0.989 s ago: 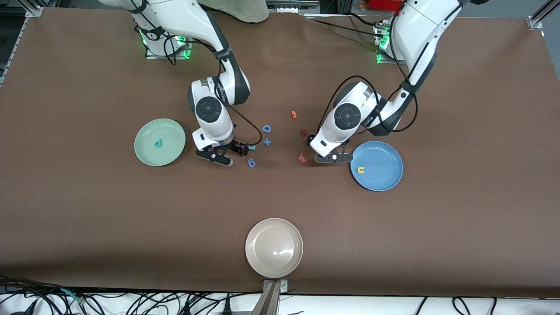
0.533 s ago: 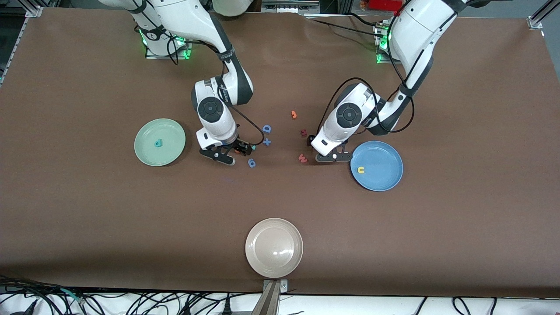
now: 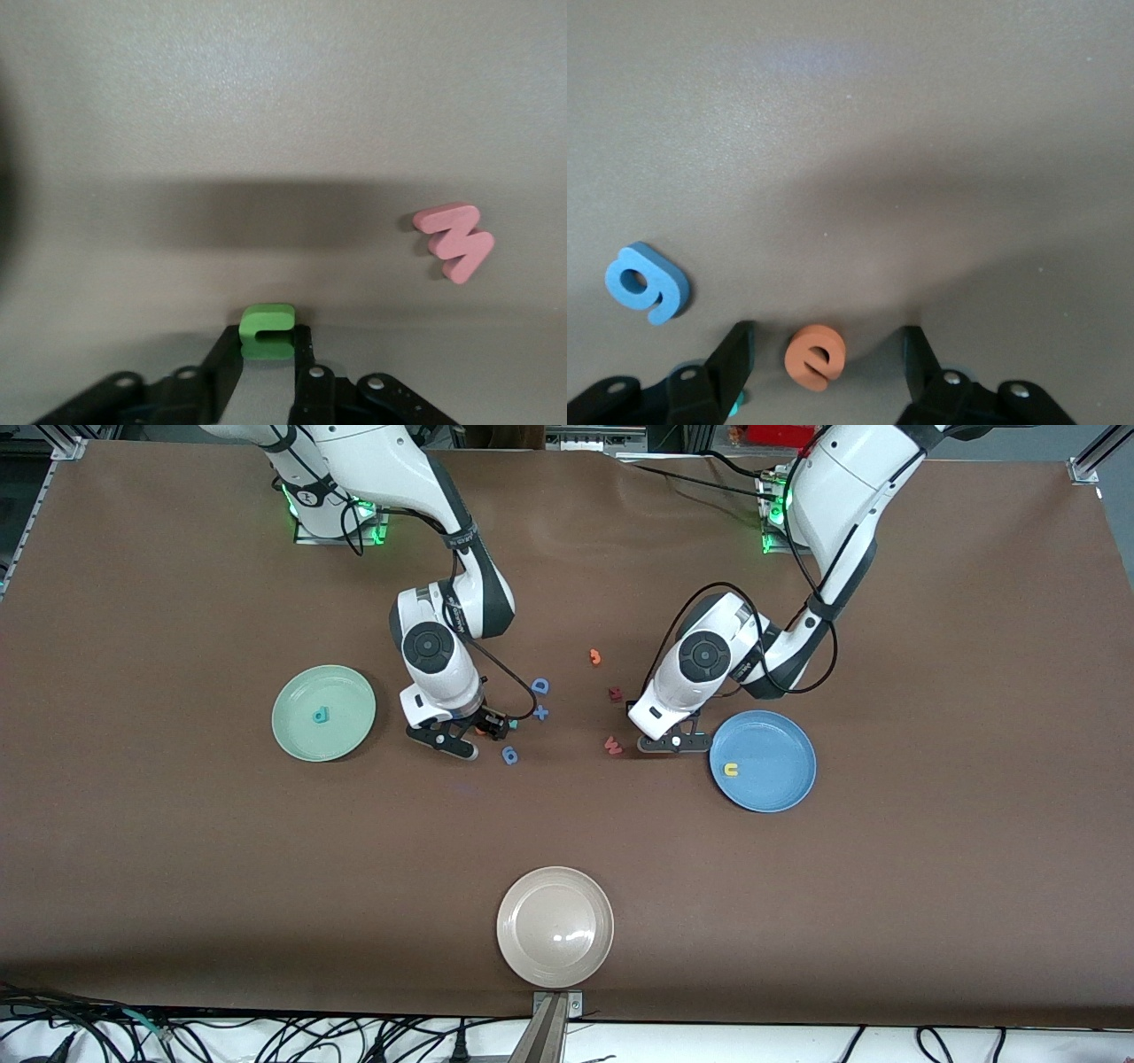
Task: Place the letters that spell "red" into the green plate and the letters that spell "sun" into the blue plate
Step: 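Carry the c to the blue plate while the right gripper carries e to green, then open the left gripper and the right gripper over the plates, then grasp the yellow s with the left gripper while the right gripper reaches the letters, then lower the s onto the blue plate while the right gripper grasps a teal letter, then raise the left gripper to rest while the right gripper carries the teal letter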
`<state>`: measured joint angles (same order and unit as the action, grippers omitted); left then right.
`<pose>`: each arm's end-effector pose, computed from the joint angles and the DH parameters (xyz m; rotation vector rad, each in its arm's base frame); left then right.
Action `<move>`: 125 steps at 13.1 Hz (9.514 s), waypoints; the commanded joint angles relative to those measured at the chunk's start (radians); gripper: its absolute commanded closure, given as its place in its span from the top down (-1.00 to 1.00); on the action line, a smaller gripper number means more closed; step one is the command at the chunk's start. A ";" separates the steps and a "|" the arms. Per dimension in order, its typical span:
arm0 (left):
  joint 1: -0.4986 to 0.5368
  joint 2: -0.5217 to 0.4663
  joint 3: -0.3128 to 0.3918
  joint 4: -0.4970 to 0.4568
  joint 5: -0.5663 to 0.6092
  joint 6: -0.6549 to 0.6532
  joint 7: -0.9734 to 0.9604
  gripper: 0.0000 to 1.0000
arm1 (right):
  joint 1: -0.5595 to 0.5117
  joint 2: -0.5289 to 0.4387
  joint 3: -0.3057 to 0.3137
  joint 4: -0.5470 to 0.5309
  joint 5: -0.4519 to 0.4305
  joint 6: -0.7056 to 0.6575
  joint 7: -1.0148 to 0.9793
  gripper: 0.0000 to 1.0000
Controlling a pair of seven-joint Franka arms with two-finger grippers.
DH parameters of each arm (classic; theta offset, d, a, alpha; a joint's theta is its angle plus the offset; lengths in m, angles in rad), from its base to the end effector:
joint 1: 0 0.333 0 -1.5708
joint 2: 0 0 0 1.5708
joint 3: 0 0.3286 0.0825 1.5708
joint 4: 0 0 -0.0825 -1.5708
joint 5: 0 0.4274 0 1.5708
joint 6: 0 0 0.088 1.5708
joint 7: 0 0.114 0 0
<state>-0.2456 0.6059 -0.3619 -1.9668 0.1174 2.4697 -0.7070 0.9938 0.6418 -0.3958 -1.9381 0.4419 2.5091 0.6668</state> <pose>0.5235 -0.3648 0.1416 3.0627 0.0891 -0.1968 0.5370 0.3654 0.1392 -3.0664 0.5532 0.0120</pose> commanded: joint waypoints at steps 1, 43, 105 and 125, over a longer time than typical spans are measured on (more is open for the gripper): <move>-0.001 -0.003 0.006 -0.003 0.033 -0.008 -0.029 -0.71 | 0.005 0.010 0.000 0.001 0.023 0.013 -0.001 0.13; 0.299 -0.091 -0.034 0.144 0.163 -0.376 0.158 1.00 | 0.005 -0.087 -0.391 -0.249 0.101 -0.224 -0.641 -0.62; 0.384 -0.215 -0.210 0.427 0.162 -0.742 0.215 1.00 | 0.141 0.096 -0.185 0.214 0.198 -0.353 0.602 -0.82; 0.244 -0.657 0.224 0.253 -0.150 -0.816 0.712 1.00 | 0.241 -0.010 -0.796 -0.046 0.152 -0.785 -0.420 -0.82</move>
<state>0.0136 -0.0342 -0.1467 -1.6841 -0.0302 1.6307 0.0123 1.1467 0.6483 -1.1484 -1.8670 0.5973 1.6328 0.3008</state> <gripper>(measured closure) 0.000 0.824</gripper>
